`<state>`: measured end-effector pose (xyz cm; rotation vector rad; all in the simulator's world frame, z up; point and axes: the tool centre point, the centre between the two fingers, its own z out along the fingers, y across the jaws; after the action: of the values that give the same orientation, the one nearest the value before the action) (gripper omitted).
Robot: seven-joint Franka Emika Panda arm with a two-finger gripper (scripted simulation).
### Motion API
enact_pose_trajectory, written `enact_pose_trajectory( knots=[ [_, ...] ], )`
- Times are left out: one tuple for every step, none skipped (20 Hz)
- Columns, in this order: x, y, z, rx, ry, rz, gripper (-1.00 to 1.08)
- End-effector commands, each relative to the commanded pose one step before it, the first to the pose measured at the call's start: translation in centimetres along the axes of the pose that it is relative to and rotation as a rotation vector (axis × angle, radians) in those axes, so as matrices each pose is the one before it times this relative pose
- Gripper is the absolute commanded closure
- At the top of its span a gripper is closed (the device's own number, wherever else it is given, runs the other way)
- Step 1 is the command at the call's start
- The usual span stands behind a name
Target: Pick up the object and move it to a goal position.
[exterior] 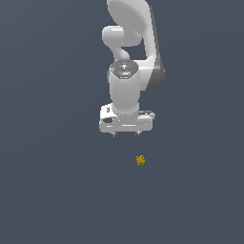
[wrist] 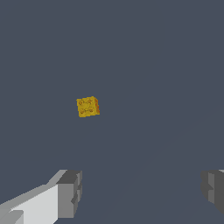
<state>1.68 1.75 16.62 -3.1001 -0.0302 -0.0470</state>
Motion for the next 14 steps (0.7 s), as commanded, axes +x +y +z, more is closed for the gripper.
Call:
enact_pose_trajectory(
  knots=[
    [0.468,-0.405,0.596,-0.00271,-0.00301,-0.01301,-0.92],
    [0.258,-0.190,0.303,-0.00160,-0.00126,-0.00649,-0.92],
    [0.283,-0.212,0.339,-0.00170,-0.00138,-0.00721,-0.92],
    [0.307,-0.238,0.377,-0.00180,-0.00151,-0.00798,-0.92],
    [0.331,-0.260,0.416,-0.00193,-0.00163,-0.00867,-0.92],
    [0.353,-0.281,0.455,-0.00207,-0.00176,-0.00933,-0.92],
    [0.375,-0.301,0.496,-0.00218,-0.00187,-0.00998,-0.92],
    [0.394,-0.326,0.538,-0.00228,-0.00198,-0.01067,-0.92],
    [0.413,-0.349,0.581,-0.00238,-0.00209,-0.01133,-0.92],
    [0.413,-0.356,0.602,-0.00238,-0.00211,-0.01150,-0.92],
    [0.381,-0.336,0.574,-0.00219,-0.00196,-0.01078,-0.92],
    [0.350,-0.315,0.543,-0.00201,-0.00182,-0.01003,-0.92],
    [0.320,-0.293,0.511,-0.00183,-0.00167,-0.00929,-0.92],
    [0.291,-0.273,0.477,-0.00167,-0.00154,-0.00857,-0.92]
  ],
)
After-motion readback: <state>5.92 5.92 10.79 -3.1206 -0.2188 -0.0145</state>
